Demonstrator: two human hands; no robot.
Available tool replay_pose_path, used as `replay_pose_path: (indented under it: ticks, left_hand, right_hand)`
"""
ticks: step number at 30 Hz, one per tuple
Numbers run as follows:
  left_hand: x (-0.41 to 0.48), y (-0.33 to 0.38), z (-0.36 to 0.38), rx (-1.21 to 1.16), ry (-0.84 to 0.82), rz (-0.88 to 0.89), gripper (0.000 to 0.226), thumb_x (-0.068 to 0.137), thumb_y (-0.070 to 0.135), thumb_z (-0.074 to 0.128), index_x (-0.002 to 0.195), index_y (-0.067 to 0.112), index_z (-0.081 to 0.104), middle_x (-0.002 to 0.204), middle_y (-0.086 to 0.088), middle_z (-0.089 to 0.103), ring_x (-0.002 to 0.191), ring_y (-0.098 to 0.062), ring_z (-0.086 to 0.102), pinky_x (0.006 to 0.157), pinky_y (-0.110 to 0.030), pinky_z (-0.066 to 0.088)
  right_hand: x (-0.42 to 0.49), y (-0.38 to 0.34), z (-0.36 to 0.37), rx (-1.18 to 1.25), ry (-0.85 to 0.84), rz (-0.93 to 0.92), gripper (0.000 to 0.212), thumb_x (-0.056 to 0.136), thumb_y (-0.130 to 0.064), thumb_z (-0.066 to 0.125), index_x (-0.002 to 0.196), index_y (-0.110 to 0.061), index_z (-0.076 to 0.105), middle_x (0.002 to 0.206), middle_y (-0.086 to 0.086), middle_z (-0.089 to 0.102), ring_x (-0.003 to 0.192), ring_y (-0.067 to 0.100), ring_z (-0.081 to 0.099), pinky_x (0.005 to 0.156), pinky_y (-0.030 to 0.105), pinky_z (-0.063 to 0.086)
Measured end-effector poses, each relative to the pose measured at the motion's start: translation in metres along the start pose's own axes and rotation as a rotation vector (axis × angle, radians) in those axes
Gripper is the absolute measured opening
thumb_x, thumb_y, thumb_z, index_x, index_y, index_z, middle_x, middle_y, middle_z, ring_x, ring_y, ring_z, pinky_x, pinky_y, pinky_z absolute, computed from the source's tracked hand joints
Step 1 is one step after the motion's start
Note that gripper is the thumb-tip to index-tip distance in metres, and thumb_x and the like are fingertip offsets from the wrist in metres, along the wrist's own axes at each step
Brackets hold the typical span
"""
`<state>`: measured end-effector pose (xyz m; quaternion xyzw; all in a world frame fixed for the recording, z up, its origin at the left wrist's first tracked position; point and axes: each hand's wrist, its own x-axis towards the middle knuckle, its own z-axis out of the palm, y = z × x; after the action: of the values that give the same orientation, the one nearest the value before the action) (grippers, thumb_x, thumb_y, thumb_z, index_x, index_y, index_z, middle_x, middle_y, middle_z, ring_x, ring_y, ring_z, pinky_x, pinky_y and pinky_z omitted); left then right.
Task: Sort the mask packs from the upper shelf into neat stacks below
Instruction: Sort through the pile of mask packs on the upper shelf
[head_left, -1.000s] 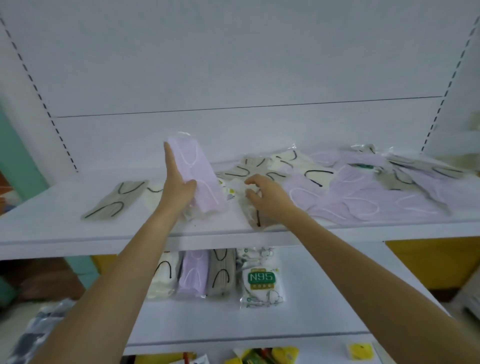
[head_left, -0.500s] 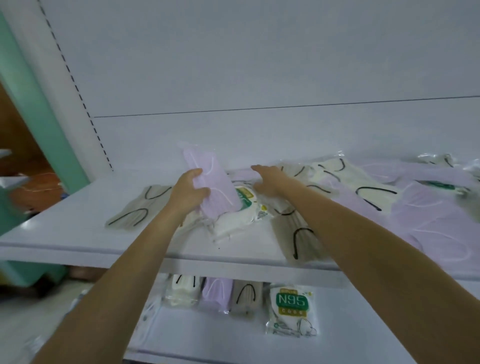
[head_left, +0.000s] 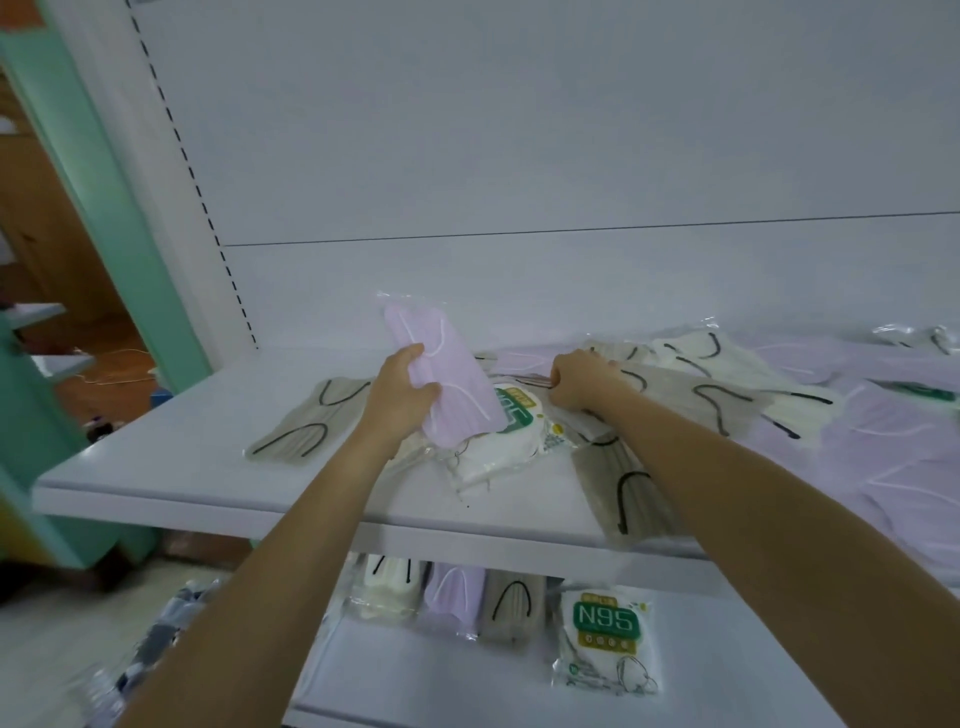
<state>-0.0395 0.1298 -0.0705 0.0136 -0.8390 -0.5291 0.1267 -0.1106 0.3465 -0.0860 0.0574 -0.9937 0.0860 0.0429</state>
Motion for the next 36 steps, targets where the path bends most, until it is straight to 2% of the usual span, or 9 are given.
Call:
replay_pose_path:
  ticks: [3, 8, 16, 20, 23, 26, 29, 32, 36]
  left_hand:
    - [-0.004, 0.0, -0.001, 0.007, 0.001, 0.015, 0.056, 0.09, 0.002, 0.053, 0.142, 0.015, 0.036, 0.145, -0.008, 0.038, 0.129, -0.027, 0.041, 0.107, -0.044, 0.036]
    - [-0.003, -0.002, 0.002, -0.01, 0.033, 0.031, 0.056, 0.09, 0.001, 0.052, 0.142, 0.014, 0.037, 0.145, -0.006, 0.037, 0.131, -0.024, 0.039, 0.109, -0.042, 0.034]
    - [0.01, -0.012, -0.003, 0.056, 0.076, -0.016, 0.056, 0.09, 0.001, 0.052, 0.142, 0.013, 0.036, 0.146, -0.01, 0.034, 0.131, -0.027, 0.038, 0.108, -0.042, 0.035]
    - [0.013, -0.011, -0.008, 0.073, 0.094, 0.0, 0.054, 0.091, 0.004, 0.051, 0.142, 0.012, 0.036, 0.147, -0.009, 0.034, 0.132, -0.026, 0.038, 0.108, -0.039, 0.034]
    - [0.013, -0.001, -0.014, -0.085, 0.117, -0.044, 0.041, 0.097, 0.023, 0.047, 0.137, 0.011, 0.044, 0.142, -0.008, 0.044, 0.127, -0.026, 0.046, 0.098, -0.035, 0.042]
    - [0.006, 0.015, -0.021, -0.487, -0.01, -0.138, 0.042, 0.101, 0.043, 0.028, 0.117, 0.018, 0.059, 0.12, -0.004, 0.062, 0.104, -0.021, 0.059, 0.076, -0.031, 0.048]
    - [-0.009, 0.027, -0.021, -0.497, -0.114, -0.053, 0.026, 0.101, 0.024, 0.039, 0.114, 0.012, 0.058, 0.103, -0.001, 0.065, 0.095, -0.018, 0.061, 0.069, -0.026, 0.051]
    - [-0.027, 0.033, -0.01, -0.287, -0.112, 0.072, 0.035, 0.087, -0.007, 0.05, 0.119, 0.008, 0.054, 0.099, -0.002, 0.062, 0.096, -0.022, 0.059, 0.071, -0.024, 0.05]
    - [-0.053, 0.046, 0.016, -0.293, -0.084, 0.182, 0.044, 0.086, -0.007, 0.048, 0.126, 0.012, 0.05, 0.104, 0.004, 0.059, 0.093, -0.011, 0.059, 0.074, -0.019, 0.048]
  right_hand:
    - [-0.002, -0.004, 0.001, 0.07, 0.12, 0.0, 0.038, 0.091, -0.028, 0.044, 0.125, -0.011, 0.047, 0.126, 0.01, 0.051, 0.118, 0.031, 0.044, 0.101, 0.041, 0.031]
    - [0.013, -0.015, 0.005, 0.016, -0.003, -0.151, 0.048, 0.096, -0.026, 0.039, 0.142, -0.014, 0.032, 0.141, 0.011, 0.044, 0.128, 0.031, 0.036, 0.104, 0.042, 0.03]
    - [0.038, -0.025, -0.003, -0.121, 0.054, -0.127, 0.034, 0.097, -0.027, 0.041, 0.126, -0.015, 0.053, 0.125, 0.012, 0.056, 0.119, 0.028, 0.047, 0.093, 0.034, 0.042]
    - [0.036, -0.031, -0.008, 0.211, 0.288, -0.137, 0.031, 0.098, -0.021, 0.037, 0.122, -0.02, 0.057, 0.112, 0.015, 0.062, 0.107, 0.03, 0.053, 0.082, 0.033, 0.044]
    - [0.012, -0.041, -0.021, 0.505, 0.409, -0.37, 0.025, 0.098, -0.018, 0.045, 0.115, -0.014, 0.062, 0.113, 0.009, 0.066, 0.102, 0.024, 0.059, 0.078, 0.026, 0.042]
    - [-0.032, -0.049, -0.03, 0.488, 0.419, -0.64, 0.022, 0.091, -0.004, 0.051, 0.105, -0.007, 0.068, 0.121, 0.008, 0.063, 0.111, 0.018, 0.057, 0.09, 0.017, 0.036]
    - [-0.069, -0.045, -0.023, 0.331, 0.402, -0.769, 0.021, 0.086, -0.008, 0.053, 0.097, -0.007, 0.071, 0.115, 0.009, 0.066, 0.107, 0.021, 0.062, 0.089, 0.025, 0.046]
    - [-0.101, -0.032, -0.021, 0.3, 0.368, -0.651, 0.028, 0.088, -0.011, 0.049, 0.11, -0.009, 0.067, 0.125, 0.012, 0.06, 0.113, 0.027, 0.059, 0.091, 0.037, 0.049]
    - [-0.152, 0.006, -0.021, 0.199, 0.32, -0.155, 0.039, 0.094, -0.02, 0.048, 0.133, -0.013, 0.048, 0.144, 0.011, 0.037, 0.129, 0.029, 0.038, 0.104, 0.039, 0.034]
